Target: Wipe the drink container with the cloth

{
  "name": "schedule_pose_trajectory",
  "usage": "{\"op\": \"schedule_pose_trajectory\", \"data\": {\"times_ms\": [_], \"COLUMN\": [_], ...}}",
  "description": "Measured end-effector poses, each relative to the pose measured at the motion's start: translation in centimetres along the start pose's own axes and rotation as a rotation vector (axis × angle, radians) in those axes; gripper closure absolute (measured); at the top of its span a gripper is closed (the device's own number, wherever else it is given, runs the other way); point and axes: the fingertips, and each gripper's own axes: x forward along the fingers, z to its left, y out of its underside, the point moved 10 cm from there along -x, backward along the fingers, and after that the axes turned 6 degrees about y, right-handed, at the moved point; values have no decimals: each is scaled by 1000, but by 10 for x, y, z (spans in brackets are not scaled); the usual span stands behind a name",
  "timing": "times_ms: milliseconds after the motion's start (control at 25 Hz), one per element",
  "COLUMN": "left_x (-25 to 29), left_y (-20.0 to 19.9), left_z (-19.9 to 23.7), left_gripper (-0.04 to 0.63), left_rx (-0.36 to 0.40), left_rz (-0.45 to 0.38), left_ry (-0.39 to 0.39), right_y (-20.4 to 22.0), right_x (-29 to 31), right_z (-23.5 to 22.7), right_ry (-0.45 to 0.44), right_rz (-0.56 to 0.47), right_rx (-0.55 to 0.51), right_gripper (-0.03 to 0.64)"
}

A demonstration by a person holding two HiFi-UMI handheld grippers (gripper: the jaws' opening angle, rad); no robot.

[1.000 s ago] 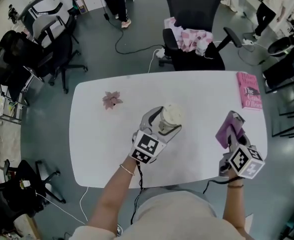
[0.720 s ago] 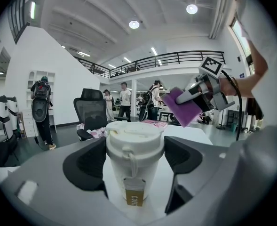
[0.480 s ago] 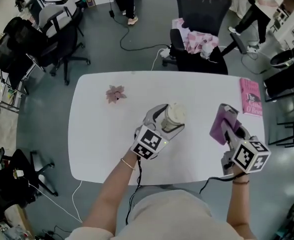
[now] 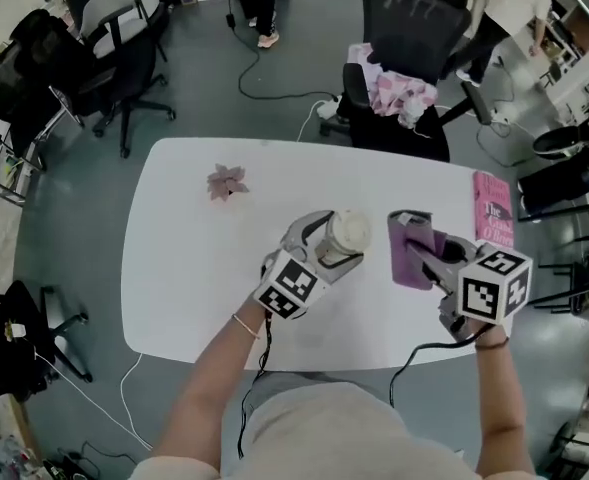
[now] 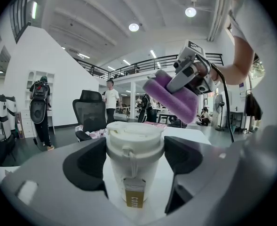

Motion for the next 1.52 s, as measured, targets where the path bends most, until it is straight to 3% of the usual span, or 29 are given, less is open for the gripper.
{"op": "schedule_pose_trajectory", "data": {"times_ms": [480, 760, 1240, 1520], "left_x": [1, 1, 1, 2], "left_y": [1, 2, 5, 4], "left_z": [0, 1, 2, 1], "left_gripper": [209, 209, 209, 209], "left_rx": [1, -1, -4, -2], "left_rz": [-5, -11, -15, -17], "left_ry": [1, 1, 4, 5], "right_y": [-41, -51, -55, -59], "right_x": [46, 66, 98, 105], "right_z": [15, 26, 40, 40], "right_ry": [-128, -203, -203, -186], "right_rz": [254, 358, 543, 611], "right_rx": [-245, -335, -448, -451], "right_gripper": [548, 548, 548, 548]}}
